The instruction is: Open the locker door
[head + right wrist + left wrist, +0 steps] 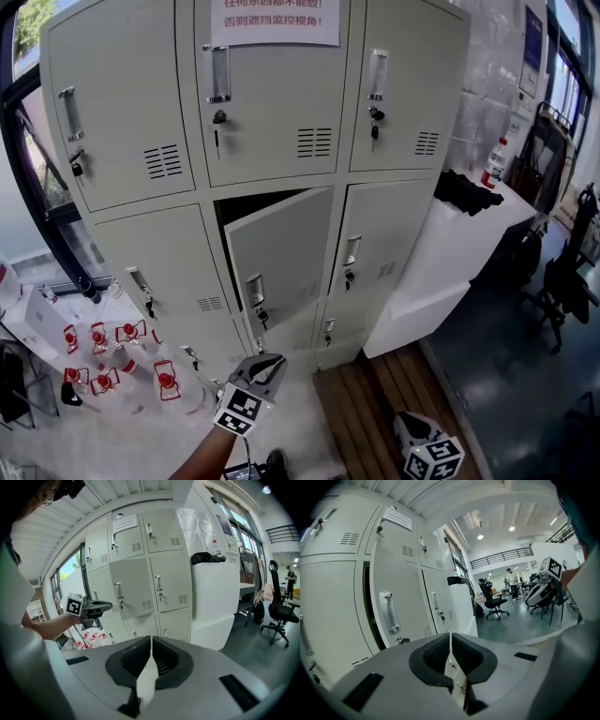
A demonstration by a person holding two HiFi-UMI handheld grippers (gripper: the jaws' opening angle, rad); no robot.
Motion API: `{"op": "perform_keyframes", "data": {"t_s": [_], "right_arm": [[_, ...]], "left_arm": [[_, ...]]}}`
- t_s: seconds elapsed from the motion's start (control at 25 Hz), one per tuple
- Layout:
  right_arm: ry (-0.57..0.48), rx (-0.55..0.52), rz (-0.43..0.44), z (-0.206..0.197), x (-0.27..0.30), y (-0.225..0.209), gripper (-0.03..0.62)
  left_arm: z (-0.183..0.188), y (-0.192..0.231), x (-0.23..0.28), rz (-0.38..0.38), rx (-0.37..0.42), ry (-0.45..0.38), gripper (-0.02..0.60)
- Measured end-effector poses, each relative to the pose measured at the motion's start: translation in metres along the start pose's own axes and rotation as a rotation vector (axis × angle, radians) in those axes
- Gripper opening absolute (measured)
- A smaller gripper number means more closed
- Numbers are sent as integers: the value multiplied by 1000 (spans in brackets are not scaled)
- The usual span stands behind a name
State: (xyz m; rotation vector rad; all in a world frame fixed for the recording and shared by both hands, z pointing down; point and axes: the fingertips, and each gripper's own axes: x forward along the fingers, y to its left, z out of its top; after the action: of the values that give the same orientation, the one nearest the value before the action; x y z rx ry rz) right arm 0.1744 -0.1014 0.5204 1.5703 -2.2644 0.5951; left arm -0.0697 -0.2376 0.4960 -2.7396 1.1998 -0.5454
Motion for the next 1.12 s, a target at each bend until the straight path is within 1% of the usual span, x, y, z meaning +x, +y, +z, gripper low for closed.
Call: {"op": "perform_keyframes", "data": {"t_s": [0.36,0.48,0.76,1.0,1.12], "right_arm": [[2,6,15,-6,-2,-2,38],[11,27,17,-14,-3,-4,38],[34,83,37,-25,1,-5,38],[52,99,40,-30,10,-9,38],[59,112,41,-31,15,-12,38]], "left_arm": [[-7,-3,-11,12,-22,13,28],[-12,-10,-11,-5,-49,19,28],[-25,-22,-5,-45,-138,25,28],[-35,-27,5,-68,-175,37,28],[-38,-29,12,-79,-181,44,28]]}}
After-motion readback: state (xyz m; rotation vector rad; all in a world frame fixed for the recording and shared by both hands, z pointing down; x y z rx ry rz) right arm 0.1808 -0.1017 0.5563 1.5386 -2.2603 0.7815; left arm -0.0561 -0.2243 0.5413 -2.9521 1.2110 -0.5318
